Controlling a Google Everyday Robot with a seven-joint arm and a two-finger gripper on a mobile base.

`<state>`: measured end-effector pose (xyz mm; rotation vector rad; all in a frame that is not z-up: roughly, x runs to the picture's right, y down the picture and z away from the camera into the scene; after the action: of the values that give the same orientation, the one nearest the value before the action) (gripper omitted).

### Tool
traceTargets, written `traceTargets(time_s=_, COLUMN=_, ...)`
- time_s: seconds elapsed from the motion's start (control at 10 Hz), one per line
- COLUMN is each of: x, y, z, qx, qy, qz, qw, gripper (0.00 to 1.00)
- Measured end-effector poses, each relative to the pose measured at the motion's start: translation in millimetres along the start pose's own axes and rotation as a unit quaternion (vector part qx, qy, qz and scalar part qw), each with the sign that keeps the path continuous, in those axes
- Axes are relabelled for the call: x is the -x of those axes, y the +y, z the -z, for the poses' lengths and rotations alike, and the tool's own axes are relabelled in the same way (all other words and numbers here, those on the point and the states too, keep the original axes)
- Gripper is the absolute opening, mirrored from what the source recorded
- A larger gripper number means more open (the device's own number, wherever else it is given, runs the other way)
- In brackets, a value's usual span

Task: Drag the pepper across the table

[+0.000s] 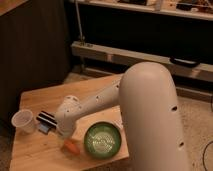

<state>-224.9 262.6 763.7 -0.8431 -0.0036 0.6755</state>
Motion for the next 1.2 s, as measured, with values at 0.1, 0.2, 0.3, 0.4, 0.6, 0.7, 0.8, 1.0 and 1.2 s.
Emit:
traceTargets(time_s=0.1, x=0.4, y=4.9, z=0.6, qx=0.003, qy=-0.002, qz=0.005, qw=1.0, gripper=0.0)
traceTargets(time_s=0.2, x=0.7, y=9.4, z=0.8, qx=0.006, qy=-0.005, qz=0.009, qw=0.9999, gripper=0.0)
traceTargets(time_s=0.3, x=1.0, y=12.6, z=0.5, qx=0.008, qy=-0.006, qz=0.012, qw=0.9999, gripper=0.0)
traceTargets(time_s=0.4, x=1.0, y=16.7, z=-0.7, qx=0.01, qy=-0.007, qz=0.015, qw=0.9998, gripper=0.0)
traceTargets(time_s=0.6, x=2.2, y=26.0, z=-4.8, qx=0.015, qy=-0.007, qz=0.019, qw=0.9997, gripper=0.0)
traceTargets(time_s=0.7, x=3.4, y=29.8, z=-6.1, qx=0.016, qy=-0.008, qz=0.021, qw=0.9996, gripper=0.0)
traceTargets(time_s=0.8, x=4.0, y=33.5, z=-7.7, qx=0.017, qy=-0.009, qz=0.022, qw=0.9996, gripper=0.0)
traceTargets(time_s=1.0, x=5.3, y=39.3, z=-9.8, qx=0.021, qy=-0.011, qz=0.024, qw=0.9994, gripper=0.0)
traceTargets(time_s=1.2, x=9.5, y=47.2, z=-9.2, qx=0.025, qy=-0.017, qz=0.03, qw=0.9991, gripper=0.0)
